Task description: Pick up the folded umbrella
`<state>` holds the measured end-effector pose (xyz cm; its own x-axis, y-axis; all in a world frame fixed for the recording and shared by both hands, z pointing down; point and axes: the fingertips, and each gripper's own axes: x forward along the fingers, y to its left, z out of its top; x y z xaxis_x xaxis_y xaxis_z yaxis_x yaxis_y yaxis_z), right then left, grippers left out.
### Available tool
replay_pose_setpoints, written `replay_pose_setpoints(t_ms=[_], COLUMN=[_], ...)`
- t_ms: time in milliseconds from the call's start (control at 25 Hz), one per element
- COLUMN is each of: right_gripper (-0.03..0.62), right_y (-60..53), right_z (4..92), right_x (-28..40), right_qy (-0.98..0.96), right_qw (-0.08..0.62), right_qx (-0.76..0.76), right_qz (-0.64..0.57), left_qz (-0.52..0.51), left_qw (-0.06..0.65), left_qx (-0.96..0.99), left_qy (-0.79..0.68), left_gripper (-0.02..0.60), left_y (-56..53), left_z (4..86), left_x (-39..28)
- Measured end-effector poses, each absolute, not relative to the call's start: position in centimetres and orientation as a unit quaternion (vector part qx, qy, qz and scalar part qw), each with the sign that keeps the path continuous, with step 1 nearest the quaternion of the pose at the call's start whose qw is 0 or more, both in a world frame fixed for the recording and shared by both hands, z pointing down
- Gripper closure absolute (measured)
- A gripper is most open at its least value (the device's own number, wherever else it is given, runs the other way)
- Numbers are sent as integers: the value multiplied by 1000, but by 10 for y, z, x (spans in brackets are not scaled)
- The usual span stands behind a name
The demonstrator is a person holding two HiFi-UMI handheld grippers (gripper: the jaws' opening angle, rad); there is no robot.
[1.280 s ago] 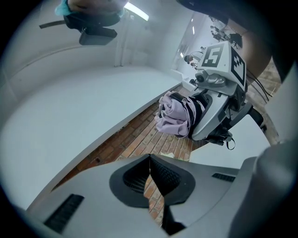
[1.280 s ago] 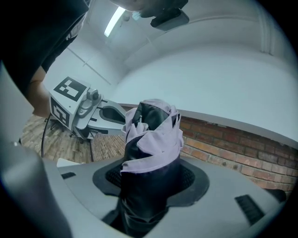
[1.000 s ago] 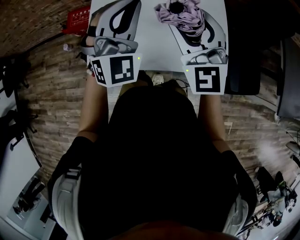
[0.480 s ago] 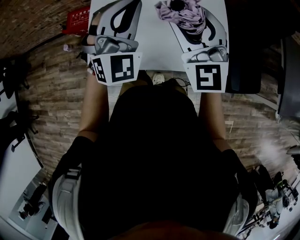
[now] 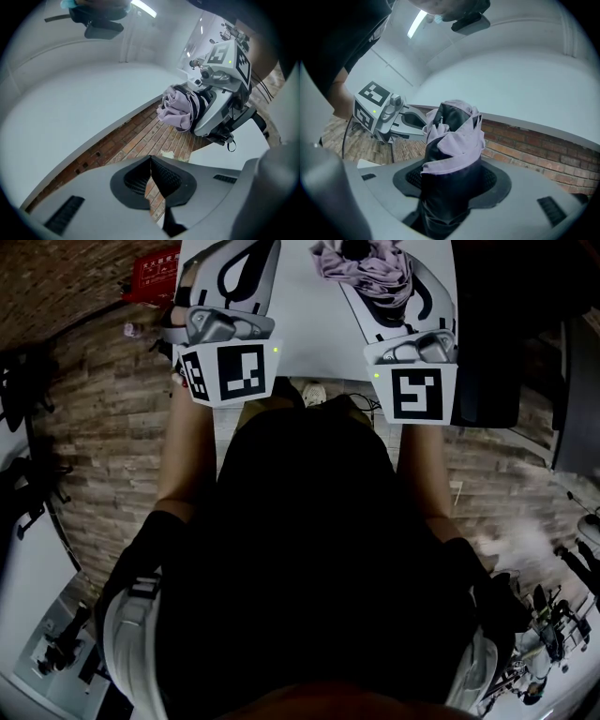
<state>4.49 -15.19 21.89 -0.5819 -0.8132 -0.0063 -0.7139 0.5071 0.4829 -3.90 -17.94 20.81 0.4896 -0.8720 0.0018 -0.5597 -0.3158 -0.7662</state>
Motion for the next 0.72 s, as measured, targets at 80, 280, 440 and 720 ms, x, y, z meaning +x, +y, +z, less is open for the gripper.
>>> replay_pose_setpoints(t_ms=[80, 280, 440, 720], right_gripper=[350, 350, 349, 349], right_y=[-151, -150, -150, -151], right_z=[218, 214, 215, 217], right_x=[45, 43, 41, 31], right_qy=[-861, -862, -863, -865], right_qw=[107, 104, 105, 105], right_qx=[444, 441, 440, 433], right_qz=[-222, -228, -225, -230], left_qz=[-212, -213, -215, -214], left_qw=[363, 364, 364, 364], left_qx=[-784, -783, -785, -782], left_qy=[457, 456, 452, 459], left_gripper=[569, 569, 569, 569], left_y=[-178, -177, -174, -175], left_z=[208, 206, 206, 207], left_x=[-39, -38, -38, -49])
